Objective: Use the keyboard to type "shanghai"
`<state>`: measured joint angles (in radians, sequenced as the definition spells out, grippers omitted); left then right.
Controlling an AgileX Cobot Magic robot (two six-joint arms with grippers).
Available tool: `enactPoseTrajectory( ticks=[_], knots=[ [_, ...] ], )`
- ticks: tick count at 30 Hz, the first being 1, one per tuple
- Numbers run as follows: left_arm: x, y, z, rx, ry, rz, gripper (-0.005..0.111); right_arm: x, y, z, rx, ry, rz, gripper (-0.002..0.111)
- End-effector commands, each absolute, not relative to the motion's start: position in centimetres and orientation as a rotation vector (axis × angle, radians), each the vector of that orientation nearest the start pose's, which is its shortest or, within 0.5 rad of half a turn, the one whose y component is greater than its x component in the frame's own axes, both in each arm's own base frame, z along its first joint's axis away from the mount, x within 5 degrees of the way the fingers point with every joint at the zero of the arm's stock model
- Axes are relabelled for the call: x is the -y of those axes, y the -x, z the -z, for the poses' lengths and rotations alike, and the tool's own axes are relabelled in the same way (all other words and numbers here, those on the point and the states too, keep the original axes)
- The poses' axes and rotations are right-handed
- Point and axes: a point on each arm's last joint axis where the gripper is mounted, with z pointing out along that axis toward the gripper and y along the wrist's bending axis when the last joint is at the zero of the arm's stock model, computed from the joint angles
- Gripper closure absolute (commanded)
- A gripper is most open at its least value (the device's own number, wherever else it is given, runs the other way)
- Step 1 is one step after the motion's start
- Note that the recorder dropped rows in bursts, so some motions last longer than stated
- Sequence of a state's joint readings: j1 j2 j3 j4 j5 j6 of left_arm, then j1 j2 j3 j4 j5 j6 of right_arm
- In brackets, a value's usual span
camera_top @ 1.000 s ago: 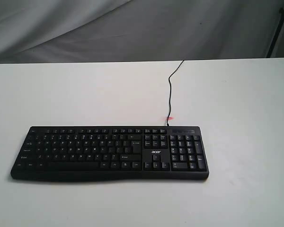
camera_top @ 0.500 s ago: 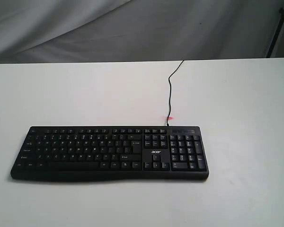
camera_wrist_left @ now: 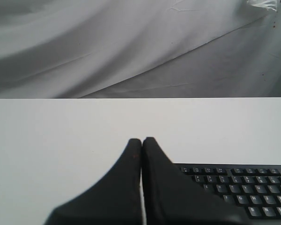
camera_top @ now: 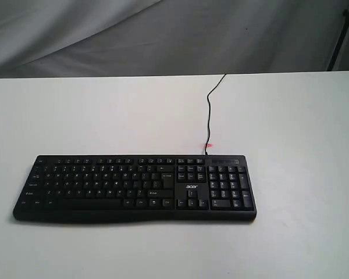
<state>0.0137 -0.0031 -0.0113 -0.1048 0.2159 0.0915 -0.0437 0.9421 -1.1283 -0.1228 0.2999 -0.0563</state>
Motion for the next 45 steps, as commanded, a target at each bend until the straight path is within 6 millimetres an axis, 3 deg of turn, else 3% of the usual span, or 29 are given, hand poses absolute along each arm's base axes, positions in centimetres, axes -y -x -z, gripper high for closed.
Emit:
enactPoseTrajectory(
  ticks=[1, 9, 16, 23, 31, 38, 45],
  knots=[
    [0.2, -5.5, -19.8, -1.685, 0.004, 0.024, 0.106, -0.1, -22.3, -46.6, -1.743, 0.303, 0.184, 0.108],
    [0.2, -5.5, -19.8, -1.685, 0.004, 0.024, 0.106, -1.8, -27.6, -47.3, -1.87, 0.511, 0.001, 0.108],
    [0.2, -5.5, -19.8, -1.685, 0.004, 0.024, 0.106, -3.5, -31.5, -44.8, -1.84, 0.704, -0.17, 0.108],
    [0.2, -5.5, -19.8, -1.685, 0.004, 0.024, 0.106, -5.2, -35.7, -39.2, -1.957, 0.865, -0.285, 0.108],
    [0.2, -5.5, -19.8, -1.685, 0.004, 0.024, 0.106, -11.0, -39.3, -31.5, -1.994, 1.182, -0.321, 0.108],
    [0.2, -5.5, -19.8, -1.685, 0.004, 0.024, 0.106, -16.8, -40.3, -26.0, -1.955, 1.357, -0.354, 0.108],
    [0.2, -5.5, -19.8, -1.685, 0.004, 0.024, 0.106, -23.1, -39.1, -20.9, -1.862, 1.541, -0.496, 0.108]
  ],
)
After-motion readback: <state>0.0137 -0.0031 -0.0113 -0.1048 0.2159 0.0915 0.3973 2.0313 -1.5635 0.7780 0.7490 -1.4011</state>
